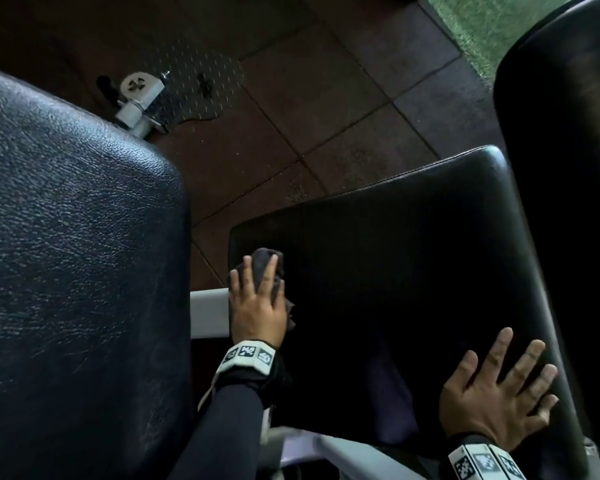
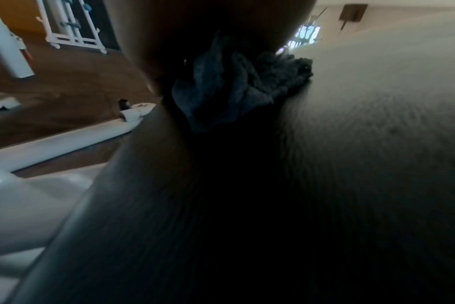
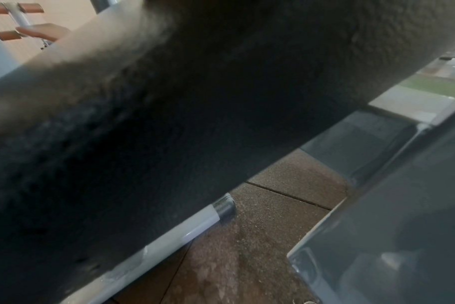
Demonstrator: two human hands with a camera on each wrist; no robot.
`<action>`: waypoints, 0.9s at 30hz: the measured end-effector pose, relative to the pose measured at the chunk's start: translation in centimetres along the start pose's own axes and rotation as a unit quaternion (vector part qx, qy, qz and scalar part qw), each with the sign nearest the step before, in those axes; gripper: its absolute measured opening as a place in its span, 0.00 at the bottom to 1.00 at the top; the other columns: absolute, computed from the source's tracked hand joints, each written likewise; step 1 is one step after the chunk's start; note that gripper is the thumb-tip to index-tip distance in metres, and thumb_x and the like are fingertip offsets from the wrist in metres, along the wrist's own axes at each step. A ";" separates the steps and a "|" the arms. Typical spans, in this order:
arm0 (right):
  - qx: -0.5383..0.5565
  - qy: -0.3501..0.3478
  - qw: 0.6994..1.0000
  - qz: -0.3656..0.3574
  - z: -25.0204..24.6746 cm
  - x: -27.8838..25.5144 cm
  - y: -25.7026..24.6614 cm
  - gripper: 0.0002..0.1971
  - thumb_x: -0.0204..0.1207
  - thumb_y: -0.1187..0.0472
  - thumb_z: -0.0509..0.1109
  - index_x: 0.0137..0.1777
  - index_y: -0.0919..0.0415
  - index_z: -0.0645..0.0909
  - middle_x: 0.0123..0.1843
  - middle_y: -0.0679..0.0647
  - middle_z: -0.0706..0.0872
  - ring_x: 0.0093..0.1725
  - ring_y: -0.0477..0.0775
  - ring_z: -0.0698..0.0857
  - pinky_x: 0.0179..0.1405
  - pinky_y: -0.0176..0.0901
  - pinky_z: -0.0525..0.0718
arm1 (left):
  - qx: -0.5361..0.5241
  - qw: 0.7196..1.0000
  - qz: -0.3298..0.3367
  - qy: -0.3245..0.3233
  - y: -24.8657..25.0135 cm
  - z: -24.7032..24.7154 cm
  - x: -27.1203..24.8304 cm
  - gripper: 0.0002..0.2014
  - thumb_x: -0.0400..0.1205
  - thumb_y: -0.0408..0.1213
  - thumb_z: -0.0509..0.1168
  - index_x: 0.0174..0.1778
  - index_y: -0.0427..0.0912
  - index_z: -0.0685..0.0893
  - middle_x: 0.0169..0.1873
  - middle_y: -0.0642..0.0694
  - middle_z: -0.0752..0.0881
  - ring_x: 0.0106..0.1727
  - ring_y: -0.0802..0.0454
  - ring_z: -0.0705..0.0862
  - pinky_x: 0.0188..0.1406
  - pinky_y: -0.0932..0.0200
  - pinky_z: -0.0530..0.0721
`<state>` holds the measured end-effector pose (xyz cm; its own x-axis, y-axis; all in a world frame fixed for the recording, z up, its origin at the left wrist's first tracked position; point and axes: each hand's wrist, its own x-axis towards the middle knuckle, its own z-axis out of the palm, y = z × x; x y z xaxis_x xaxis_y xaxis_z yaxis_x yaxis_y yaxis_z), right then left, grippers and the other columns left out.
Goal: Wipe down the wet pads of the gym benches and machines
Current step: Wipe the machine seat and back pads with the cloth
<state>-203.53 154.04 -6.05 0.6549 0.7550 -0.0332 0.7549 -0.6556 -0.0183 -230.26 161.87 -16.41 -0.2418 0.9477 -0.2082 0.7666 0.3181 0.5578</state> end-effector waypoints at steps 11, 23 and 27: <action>-0.001 0.007 1.000 0.001 0.0 0.2 0.0 0.31 0.78 0.41 0.39 0.82 0.41 0.45 0.85 0.50 0.42 0.82 0.59 0.44 0.76 0.67 0.48 | -0.003 0.999 0.029 -0.019 2.0 1.6 -10.2 0.25 0.87 0.55 0.40 0.80 0.56 0.63 0.82 0.37 0.58 0.81 0.31 0.55 0.73 0.33 0.61; 0.008 0.012 1.000 0.003 0.0 0.2 -0.1 0.31 0.78 0.41 0.41 0.82 0.42 0.46 0.85 0.51 0.44 0.82 0.59 0.45 0.76 0.67 0.47 | -0.010 1.000 -0.008 0.002 1.1 -0.2 2.2 0.28 0.81 0.57 0.46 0.77 0.57 0.70 0.80 0.36 0.64 0.78 0.27 0.61 0.73 0.32 0.66; -0.003 0.005 1.000 0.012 0.0 0.2 -0.2 0.31 0.78 0.41 0.40 0.82 0.41 0.45 0.85 0.50 0.43 0.82 0.58 0.45 0.76 0.67 0.47 | -0.038 0.995 -0.064 0.060 -0.8 0.4 -0.9 0.26 0.83 0.50 0.51 0.76 0.47 0.74 0.75 0.29 0.69 0.71 0.23 0.70 0.67 0.33 0.73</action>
<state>-203.50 154.35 -6.03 0.6727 0.7395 -0.0240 0.7395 -0.6731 -0.0112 -230.37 160.76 -17.02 -0.4066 0.8943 -0.1868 0.6789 0.4326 0.5933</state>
